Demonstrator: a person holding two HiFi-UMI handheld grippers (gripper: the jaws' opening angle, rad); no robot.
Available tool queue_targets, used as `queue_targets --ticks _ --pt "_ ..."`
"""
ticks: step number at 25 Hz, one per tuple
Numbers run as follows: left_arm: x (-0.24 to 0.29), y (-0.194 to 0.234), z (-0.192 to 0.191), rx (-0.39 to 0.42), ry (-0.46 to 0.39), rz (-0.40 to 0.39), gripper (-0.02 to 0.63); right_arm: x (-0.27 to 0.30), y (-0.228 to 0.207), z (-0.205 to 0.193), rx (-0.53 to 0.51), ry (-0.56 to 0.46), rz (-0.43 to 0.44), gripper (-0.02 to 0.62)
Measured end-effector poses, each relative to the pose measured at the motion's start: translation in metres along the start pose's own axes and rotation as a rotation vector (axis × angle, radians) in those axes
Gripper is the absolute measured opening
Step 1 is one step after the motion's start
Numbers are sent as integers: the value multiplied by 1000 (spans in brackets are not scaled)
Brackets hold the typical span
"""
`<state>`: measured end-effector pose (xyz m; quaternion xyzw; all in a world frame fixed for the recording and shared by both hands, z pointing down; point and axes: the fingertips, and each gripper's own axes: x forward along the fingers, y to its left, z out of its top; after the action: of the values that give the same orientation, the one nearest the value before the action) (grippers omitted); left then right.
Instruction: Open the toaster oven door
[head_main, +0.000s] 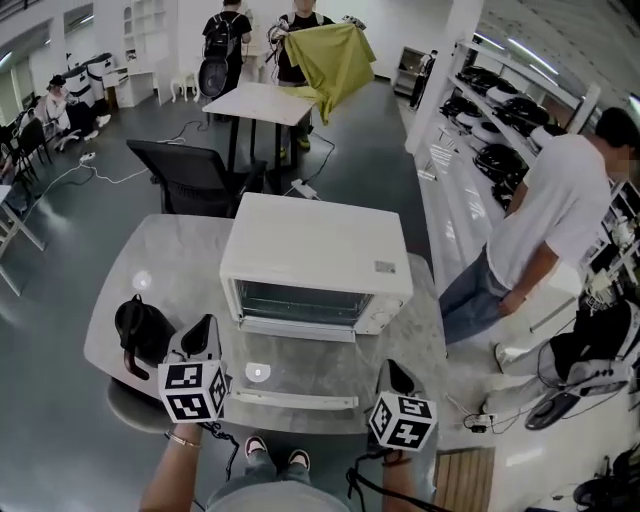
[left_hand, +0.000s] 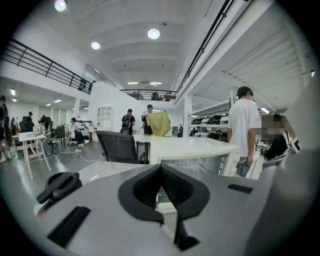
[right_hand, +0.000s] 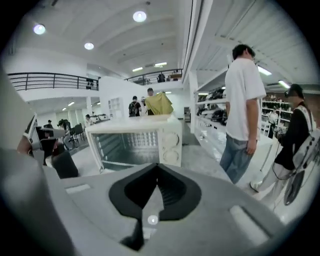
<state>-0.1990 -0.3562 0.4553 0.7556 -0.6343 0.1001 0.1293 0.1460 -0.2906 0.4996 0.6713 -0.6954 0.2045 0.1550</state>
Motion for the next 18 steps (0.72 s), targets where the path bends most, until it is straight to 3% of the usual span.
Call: queue_targets --ticks 5,10,13,18 --pt "-9 -4 44 16 -99 -19 2 -20 6 86 -32 -214 -3 6" --pt "-14 -8 77 11 -167 -35 2 -37 4 144 -55 -362 -26 6" --pt "-15 -10 86 4 -181 -42 2 -42 4 159 -55 -396 -38 6" --pt "-12 -13 86 6 -184 -48 2 -35 5 154 -36 -371 -30 6"
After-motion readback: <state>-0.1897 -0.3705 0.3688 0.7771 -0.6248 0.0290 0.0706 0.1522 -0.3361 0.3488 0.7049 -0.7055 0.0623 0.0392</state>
